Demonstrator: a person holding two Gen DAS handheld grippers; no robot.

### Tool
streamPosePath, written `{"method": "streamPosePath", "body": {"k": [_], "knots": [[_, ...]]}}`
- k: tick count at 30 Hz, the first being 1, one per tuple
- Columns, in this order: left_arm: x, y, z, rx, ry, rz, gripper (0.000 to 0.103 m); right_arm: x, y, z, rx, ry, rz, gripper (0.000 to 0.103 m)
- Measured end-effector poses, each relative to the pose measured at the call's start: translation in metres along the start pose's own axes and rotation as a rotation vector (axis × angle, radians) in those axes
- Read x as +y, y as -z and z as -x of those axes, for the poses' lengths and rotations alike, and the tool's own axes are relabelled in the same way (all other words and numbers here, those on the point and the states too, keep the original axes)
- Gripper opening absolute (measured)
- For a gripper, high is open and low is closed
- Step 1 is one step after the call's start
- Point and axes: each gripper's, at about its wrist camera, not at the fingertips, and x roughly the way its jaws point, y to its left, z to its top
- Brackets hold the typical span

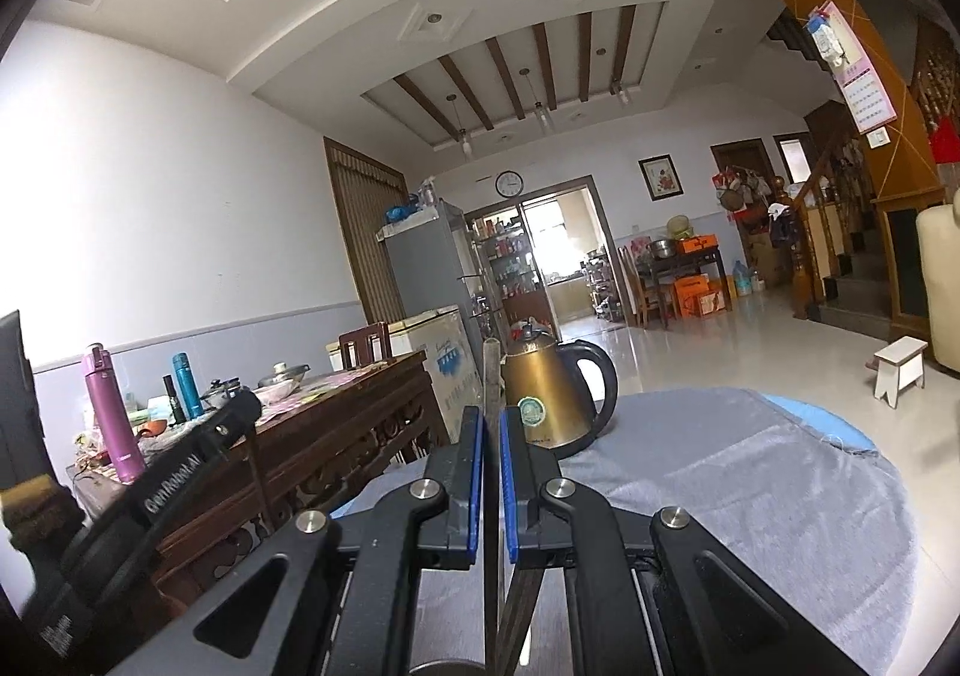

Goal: Organize utensils
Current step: 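Lift both held chopsticks up toward the dark cup, then lower the chopsticks into the dark cup and open both grippers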

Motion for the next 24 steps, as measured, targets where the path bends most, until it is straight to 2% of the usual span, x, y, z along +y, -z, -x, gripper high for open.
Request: {"method": "streamPosePath", "body": {"k": [5,13,18,19,20,21,23,24], "knots": [[-0.002,0.006,0.008,0.036,0.008,-0.025,0.006,0.004,0.001,0.008,0.006,-0.009,0.013,0.007],[-0.002,-0.001,0.031,0.077,0.024,-0.062,0.006,0.004,0.006,0.016,0.045,-0.025,0.020,0.007],[-0.003,-0.006,0.037,0.170,0.017,-0.097,0.009,0.005,0.008,0.019,0.086,-0.046,0.028,0.008],[-0.004,-0.006,0.038,0.193,0.018,-0.104,0.011,0.006,0.008,0.017,0.109,-0.057,0.032,0.008],[-0.004,-0.007,0.038,0.218,0.017,-0.112,0.023,0.005,0.010,0.018,0.121,-0.062,0.036,0.009],[-0.003,-0.007,0.039,0.241,0.017,-0.115,0.045,0.007,0.011,0.018,0.133,-0.065,0.043,0.009],[0.001,-0.008,0.044,0.277,0.015,-0.100,0.066,0.007,0.013,0.017,0.163,-0.077,0.058,0.012],[0.004,-0.009,0.047,0.283,0.016,-0.092,0.067,0.006,0.013,0.018,0.175,-0.074,0.061,0.016]]}}
